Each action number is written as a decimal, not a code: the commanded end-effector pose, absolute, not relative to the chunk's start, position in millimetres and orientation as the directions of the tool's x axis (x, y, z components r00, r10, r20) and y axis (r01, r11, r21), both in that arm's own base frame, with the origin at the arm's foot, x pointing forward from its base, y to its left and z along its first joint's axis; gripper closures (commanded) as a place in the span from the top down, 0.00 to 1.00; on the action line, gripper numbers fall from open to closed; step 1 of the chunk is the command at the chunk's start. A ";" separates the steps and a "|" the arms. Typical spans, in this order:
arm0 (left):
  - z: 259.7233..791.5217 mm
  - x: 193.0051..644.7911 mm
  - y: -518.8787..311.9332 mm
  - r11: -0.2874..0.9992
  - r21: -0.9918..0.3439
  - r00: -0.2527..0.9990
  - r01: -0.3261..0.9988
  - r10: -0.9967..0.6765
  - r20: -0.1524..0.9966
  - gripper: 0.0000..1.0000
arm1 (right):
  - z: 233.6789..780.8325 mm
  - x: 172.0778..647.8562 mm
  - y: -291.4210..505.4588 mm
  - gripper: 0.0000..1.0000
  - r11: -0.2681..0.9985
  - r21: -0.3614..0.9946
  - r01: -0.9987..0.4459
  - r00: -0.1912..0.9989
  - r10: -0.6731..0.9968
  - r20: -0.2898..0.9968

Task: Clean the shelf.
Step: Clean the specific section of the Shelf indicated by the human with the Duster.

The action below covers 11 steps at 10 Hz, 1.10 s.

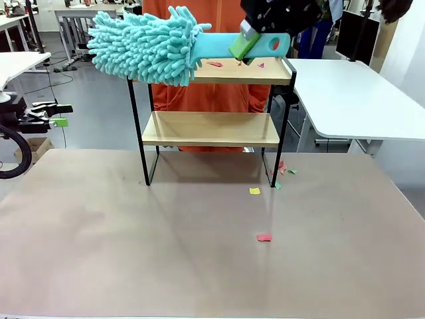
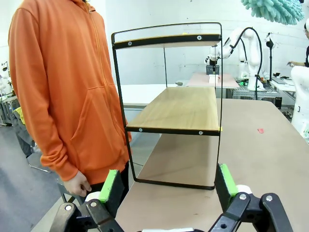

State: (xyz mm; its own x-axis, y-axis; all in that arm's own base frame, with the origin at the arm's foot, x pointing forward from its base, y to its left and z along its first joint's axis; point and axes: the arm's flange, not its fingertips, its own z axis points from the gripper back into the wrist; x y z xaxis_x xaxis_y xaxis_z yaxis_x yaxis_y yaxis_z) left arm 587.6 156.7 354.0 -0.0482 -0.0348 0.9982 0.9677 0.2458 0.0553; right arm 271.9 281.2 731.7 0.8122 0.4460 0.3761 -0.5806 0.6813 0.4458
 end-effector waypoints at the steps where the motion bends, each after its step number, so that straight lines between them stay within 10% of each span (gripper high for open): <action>1: 357.5 585.8 155.6 0.254 0.067 -0.060 0.965 -0.037 0.998 1.00 | 730.5 274.7 281.6 0.13 0.683 0.448 -0.578 0.814 0.442 0.376; 11: 357.5 585.8 155.6 0.254 0.067 -0.060 0.965 -0.037 0.998 1.00 | 759.1 375.0 525.2 0.13 0.967 0.245 -0.073 0.870 -0.059 0.490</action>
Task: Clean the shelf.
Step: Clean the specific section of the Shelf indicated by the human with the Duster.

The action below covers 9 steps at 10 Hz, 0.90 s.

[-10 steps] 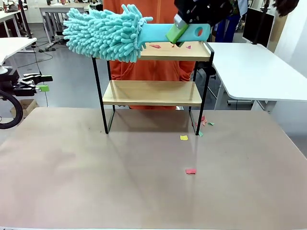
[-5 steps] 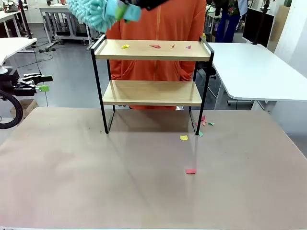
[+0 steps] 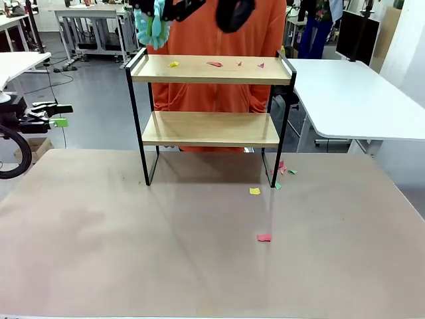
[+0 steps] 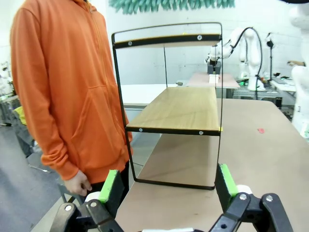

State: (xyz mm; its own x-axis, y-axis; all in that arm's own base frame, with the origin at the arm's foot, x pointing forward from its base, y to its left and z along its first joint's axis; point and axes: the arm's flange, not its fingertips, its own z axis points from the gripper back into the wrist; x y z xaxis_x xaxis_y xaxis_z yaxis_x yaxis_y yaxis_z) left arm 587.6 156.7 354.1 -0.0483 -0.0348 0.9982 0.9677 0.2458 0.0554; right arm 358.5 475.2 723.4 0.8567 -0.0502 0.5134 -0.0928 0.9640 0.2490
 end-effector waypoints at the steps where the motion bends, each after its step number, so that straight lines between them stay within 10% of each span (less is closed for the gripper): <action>1: 357.5 585.8 155.6 0.254 0.067 -0.060 0.965 -0.037 0.998 1.00 | 758.3 380.8 528.0 0.13 0.968 0.238 -0.080 0.848 -0.059 0.526; 9: 357.5 585.8 155.6 0.254 0.067 -0.060 0.965 -0.037 0.998 1.00 | 714.7 389.4 543.2 0.13 0.986 0.164 -0.019 0.843 -0.073 0.533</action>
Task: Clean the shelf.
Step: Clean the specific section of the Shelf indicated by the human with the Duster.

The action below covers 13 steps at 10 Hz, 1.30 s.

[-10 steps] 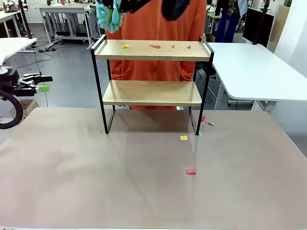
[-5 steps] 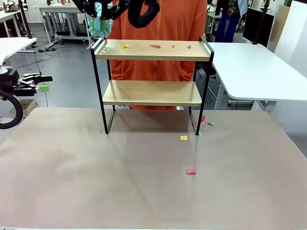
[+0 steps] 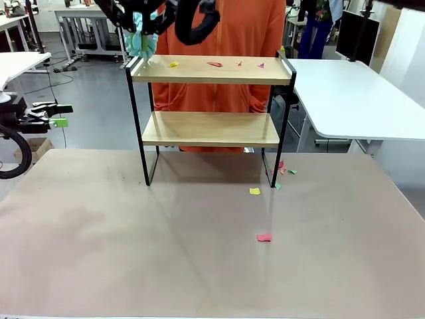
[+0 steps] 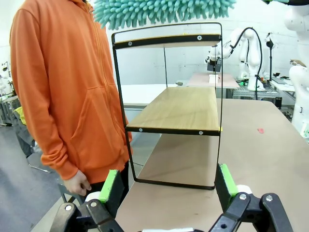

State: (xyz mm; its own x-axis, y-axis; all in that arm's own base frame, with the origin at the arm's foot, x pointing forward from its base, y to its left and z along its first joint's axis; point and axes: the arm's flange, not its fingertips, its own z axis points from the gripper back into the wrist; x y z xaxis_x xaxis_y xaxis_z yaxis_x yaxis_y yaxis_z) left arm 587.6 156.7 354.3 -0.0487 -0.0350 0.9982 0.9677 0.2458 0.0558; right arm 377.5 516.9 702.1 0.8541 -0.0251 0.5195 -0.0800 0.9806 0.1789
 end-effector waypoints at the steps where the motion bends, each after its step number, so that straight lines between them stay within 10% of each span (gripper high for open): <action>1: 357.5 585.8 155.6 0.254 0.067 -0.060 0.965 -0.037 0.998 1.00 | 711.5 396.4 552.1 0.13 0.987 0.158 -0.004 0.852 -0.080 0.518; 13: 357.5 585.8 155.6 0.254 0.067 -0.060 0.965 -0.037 0.998 1.00 | 679.1 412.5 547.4 0.13 0.989 0.149 0.001 0.893 -0.068 0.444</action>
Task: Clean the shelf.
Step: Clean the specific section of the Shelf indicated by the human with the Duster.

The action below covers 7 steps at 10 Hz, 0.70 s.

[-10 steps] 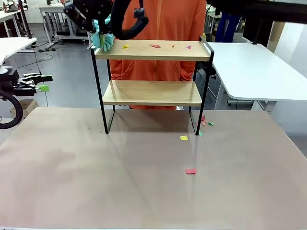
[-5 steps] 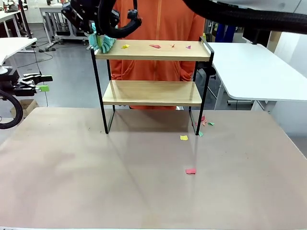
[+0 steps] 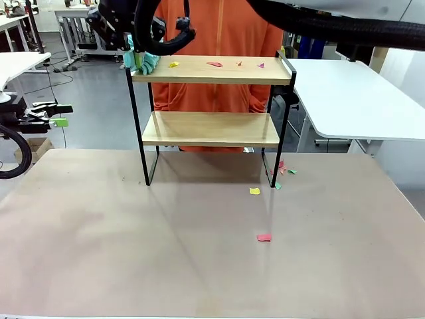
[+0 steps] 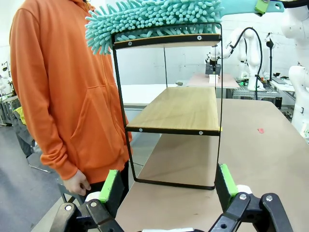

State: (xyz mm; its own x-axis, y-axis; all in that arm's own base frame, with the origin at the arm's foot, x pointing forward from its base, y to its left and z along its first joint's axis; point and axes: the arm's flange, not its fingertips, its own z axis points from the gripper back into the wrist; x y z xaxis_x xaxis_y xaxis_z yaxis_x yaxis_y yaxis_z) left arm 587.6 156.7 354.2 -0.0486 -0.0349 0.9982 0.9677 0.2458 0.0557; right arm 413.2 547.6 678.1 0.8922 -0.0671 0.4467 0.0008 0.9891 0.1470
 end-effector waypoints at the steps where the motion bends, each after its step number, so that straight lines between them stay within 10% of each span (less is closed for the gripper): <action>1: 357.5 585.8 155.6 0.254 0.067 -0.060 0.965 -0.037 0.998 1.00 | 679.1 412.5 547.4 0.13 0.989 0.149 0.001 0.893 -0.068 0.444; 7: 357.5 585.8 155.6 0.254 0.067 -0.060 0.965 -0.037 0.998 1.00 | 677.7 411.9 517.8 0.13 0.987 0.159 0.015 0.905 -0.081 0.417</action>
State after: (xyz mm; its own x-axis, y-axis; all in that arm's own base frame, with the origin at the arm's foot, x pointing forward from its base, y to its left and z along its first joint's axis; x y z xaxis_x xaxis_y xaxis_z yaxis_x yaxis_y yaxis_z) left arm 587.6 156.7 354.2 -0.0485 -0.0349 0.9982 0.9677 0.2459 0.0557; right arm 417.6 540.2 680.6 0.8950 -0.0782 0.4391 0.0120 0.9884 0.1516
